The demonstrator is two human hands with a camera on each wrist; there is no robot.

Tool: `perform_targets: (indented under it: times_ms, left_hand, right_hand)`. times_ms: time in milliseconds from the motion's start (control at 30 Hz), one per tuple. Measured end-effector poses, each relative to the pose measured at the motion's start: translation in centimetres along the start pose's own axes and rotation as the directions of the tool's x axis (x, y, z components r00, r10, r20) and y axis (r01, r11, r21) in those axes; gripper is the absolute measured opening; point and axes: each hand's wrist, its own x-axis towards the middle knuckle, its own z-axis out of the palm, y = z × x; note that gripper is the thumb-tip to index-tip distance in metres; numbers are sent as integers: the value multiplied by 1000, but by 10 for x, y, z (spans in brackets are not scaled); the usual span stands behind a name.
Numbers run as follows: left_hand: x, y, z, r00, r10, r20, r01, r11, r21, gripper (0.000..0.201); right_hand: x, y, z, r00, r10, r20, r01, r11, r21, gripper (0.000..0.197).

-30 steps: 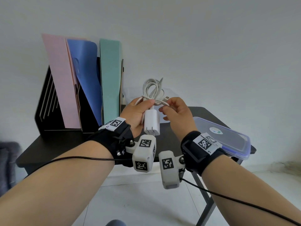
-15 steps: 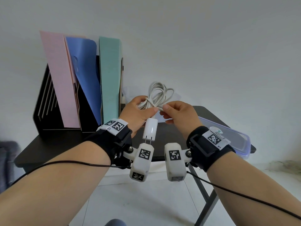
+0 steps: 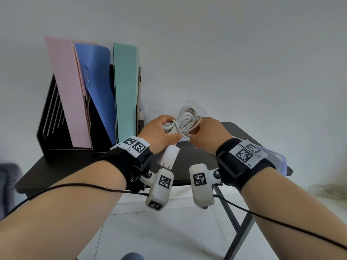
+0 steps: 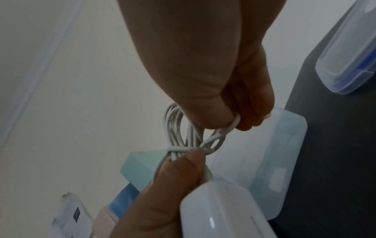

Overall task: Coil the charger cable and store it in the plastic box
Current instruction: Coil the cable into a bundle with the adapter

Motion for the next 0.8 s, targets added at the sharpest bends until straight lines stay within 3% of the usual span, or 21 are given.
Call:
perform_targets:
  times_ms: [200,400,500,600,800]
  left_hand:
    - [1,1,-1,1000,-16,4,17,1000,-16,42]
    - [3,0,-6,999,8,45,-11,998,65,45]
    - [5,-2,-12,996,22,89,-36,985,169,45]
    - [5,-6,-17,993,12,114,-40,969,244,43]
    - [10,-1,-14,999,11,30,-19,960,280,45]
  right_hand:
    - [5,-3,2,999,9,37,2,958,-286,21]
    - [2,-5,-4,998,35,55,-14,938,-346,31]
    - [-2,-4,-19,999,21,38,-10,966,-259,18]
    - [-9,-1,-34,997,57,55,-55,998,-43,22]
    - [-10,2,-23,985,166,43,-171,946,275,22]
